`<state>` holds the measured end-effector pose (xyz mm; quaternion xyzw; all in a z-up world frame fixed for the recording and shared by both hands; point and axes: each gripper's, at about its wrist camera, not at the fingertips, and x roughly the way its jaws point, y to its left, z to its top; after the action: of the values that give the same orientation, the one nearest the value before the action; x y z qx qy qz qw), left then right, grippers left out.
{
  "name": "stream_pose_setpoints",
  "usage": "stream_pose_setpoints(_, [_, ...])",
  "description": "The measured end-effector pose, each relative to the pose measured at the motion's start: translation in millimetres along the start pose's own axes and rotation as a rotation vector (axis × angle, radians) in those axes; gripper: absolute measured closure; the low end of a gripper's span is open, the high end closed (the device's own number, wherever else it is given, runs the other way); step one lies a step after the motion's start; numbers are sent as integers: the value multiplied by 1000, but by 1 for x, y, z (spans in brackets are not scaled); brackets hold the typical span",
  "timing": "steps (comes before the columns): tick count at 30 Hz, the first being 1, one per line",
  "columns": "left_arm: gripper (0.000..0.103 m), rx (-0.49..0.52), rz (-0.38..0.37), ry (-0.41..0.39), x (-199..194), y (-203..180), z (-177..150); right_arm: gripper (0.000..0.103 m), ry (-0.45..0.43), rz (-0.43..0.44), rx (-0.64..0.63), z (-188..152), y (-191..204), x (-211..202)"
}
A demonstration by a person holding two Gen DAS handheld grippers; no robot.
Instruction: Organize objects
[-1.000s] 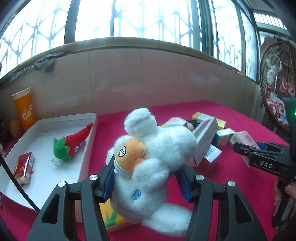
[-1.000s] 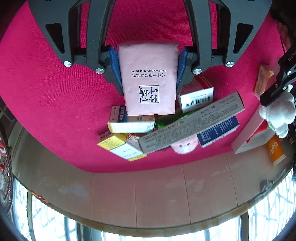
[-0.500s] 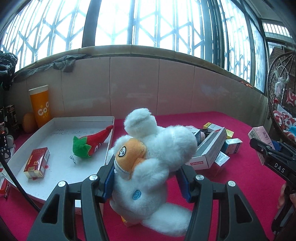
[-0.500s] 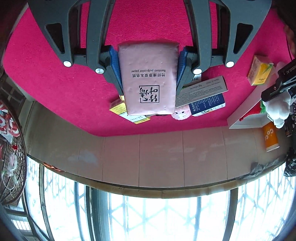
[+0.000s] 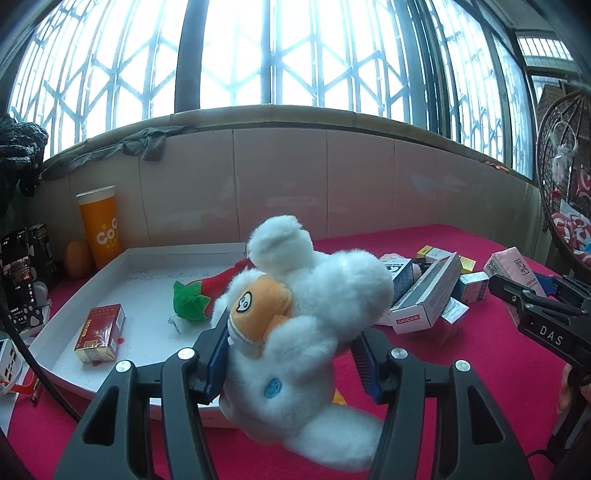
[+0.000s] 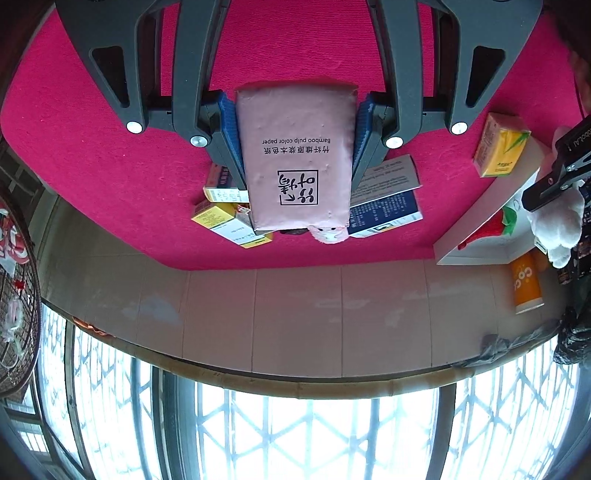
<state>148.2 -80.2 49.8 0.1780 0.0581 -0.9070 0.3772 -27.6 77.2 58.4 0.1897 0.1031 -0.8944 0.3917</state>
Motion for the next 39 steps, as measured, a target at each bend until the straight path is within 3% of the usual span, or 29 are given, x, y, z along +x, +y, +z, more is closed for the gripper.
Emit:
stream_pose_setpoints(10, [45,-19,13,-5,-5,10,-2,53,5,17,-21,1,12,1])
stream_pose_setpoints(18, [45,-5,109,-33,-13,33,-2,53,11,24,-35,1,18,1])
stream_pose_setpoints(25, [45,-66,176,-30,-15,66,-3,53,16,30,-48,1,24,1])
stream_pose_setpoints(39, [45,-96,215,-26,-19,90,-5,53,23,46,-86,0,38,1])
